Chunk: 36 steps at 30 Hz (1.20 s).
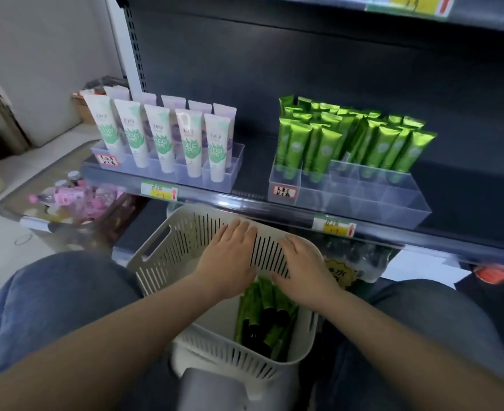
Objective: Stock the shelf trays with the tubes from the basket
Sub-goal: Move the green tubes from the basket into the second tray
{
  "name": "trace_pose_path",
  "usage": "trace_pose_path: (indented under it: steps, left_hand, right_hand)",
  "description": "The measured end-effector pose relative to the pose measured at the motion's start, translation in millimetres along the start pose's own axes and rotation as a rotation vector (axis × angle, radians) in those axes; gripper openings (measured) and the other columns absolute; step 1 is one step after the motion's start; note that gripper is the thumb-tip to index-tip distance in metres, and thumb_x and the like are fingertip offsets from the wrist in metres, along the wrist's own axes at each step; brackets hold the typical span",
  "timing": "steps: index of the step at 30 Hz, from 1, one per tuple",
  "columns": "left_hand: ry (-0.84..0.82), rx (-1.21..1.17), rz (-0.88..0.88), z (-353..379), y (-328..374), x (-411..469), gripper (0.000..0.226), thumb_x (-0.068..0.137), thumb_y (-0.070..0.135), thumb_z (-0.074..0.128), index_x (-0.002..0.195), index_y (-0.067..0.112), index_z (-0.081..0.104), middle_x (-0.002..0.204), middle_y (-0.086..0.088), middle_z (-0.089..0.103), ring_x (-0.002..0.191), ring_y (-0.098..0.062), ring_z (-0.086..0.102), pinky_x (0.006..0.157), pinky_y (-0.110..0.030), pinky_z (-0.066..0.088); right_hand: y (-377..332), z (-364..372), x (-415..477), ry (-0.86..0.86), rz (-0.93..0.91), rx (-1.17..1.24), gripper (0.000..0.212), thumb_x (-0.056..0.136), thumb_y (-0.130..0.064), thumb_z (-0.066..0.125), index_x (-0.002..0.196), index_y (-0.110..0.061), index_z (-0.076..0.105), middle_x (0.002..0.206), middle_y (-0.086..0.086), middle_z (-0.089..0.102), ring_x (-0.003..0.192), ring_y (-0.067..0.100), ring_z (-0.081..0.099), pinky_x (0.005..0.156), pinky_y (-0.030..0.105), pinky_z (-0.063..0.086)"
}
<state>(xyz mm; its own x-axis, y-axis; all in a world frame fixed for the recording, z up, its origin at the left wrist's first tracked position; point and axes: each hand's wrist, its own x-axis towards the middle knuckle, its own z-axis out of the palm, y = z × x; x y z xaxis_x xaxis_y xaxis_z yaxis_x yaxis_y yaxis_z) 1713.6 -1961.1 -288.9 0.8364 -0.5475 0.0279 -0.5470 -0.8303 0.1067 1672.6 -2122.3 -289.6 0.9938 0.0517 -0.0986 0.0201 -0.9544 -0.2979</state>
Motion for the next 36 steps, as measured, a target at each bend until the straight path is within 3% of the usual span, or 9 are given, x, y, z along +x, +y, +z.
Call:
trace_pose_path:
  steps: [7, 13, 20, 26, 31, 36]
  left_hand:
    - [-0.114, -0.139, -0.051, 33.8, -15.8, 4.4, 0.072, 0.090, 0.036, 0.051, 0.148, 0.011, 0.017, 0.153, -0.007, 0.024, 0.143, -0.022, 0.019, 0.116, -0.035, 0.019]
    - [-0.285, -0.169, -0.157, 61.5, -28.7, 21.2, 0.060, 0.088, 0.038, 0.055, 0.140, 0.013, 0.035, 0.141, -0.007, 0.042, 0.126, -0.025, 0.042, 0.100, -0.035, 0.039]
    - [-0.418, -0.270, -0.208, 94.3, -37.3, 53.3, 0.050, 0.086, 0.024, 0.059, 0.132, 0.011, 0.044, 0.130, -0.008, 0.049, 0.117, -0.023, 0.049, 0.090, -0.031, 0.044]
    - [-0.544, -0.434, -0.299, 130.3, -43.1, 80.4, 0.052, 0.087, 0.021, 0.061, 0.133, 0.007, 0.042, 0.132, -0.012, 0.050, 0.120, -0.026, 0.049, 0.095, -0.033, 0.043]
    - [-0.609, -0.564, -0.393, 155.3, -46.7, 98.6, 0.046, 0.087, 0.018, 0.060, 0.129, 0.005, 0.047, 0.127, -0.013, 0.055, 0.115, -0.023, 0.053, 0.082, -0.025, 0.042]
    - [-0.644, -0.595, -0.451, 181.3, -49.8, 108.0, 0.043, 0.087, 0.014, 0.060, 0.127, 0.002, 0.049, 0.128, -0.015, 0.053, 0.117, -0.025, 0.051, 0.082, -0.025, 0.040]
  right_hand:
    - [12.6, 26.4, 20.2, -0.162, 0.091, 0.016, 0.063, 0.092, -0.043, 0.051, 0.144, -0.016, 0.031, 0.149, 0.001, 0.030, 0.137, 0.019, 0.030, 0.114, 0.034, 0.027]
    - [22.6, 45.1, 45.0, -0.279, 0.135, 0.039, 0.045, 0.092, -0.037, 0.052, 0.131, -0.016, 0.046, 0.133, 0.002, 0.045, 0.119, 0.019, 0.045, 0.101, 0.033, 0.042]
    - [31.6, 72.3, 73.7, -0.368, 0.176, 0.110, 0.041, 0.094, -0.024, 0.051, 0.134, -0.015, 0.046, 0.134, 0.005, 0.051, 0.118, 0.021, 0.050, 0.097, 0.030, 0.041]
    - [40.8, 101.3, 101.9, -0.450, 0.306, 0.099, 0.028, 0.094, -0.021, 0.051, 0.121, -0.014, 0.055, 0.111, 0.006, 0.060, 0.095, 0.019, 0.059, 0.083, 0.033, 0.052]
    - [44.1, 127.3, 124.6, -0.530, 0.353, 0.037, 0.018, 0.095, -0.012, 0.046, 0.105, -0.009, 0.060, 0.095, 0.007, 0.060, 0.083, 0.019, 0.058, 0.064, 0.026, 0.047]
    - [46.3, 151.4, 135.7, -0.575, 0.297, -0.095, 0.026, 0.092, -0.003, 0.047, 0.114, -0.010, 0.057, 0.112, 0.011, 0.059, 0.098, 0.022, 0.057, 0.086, 0.033, 0.049]
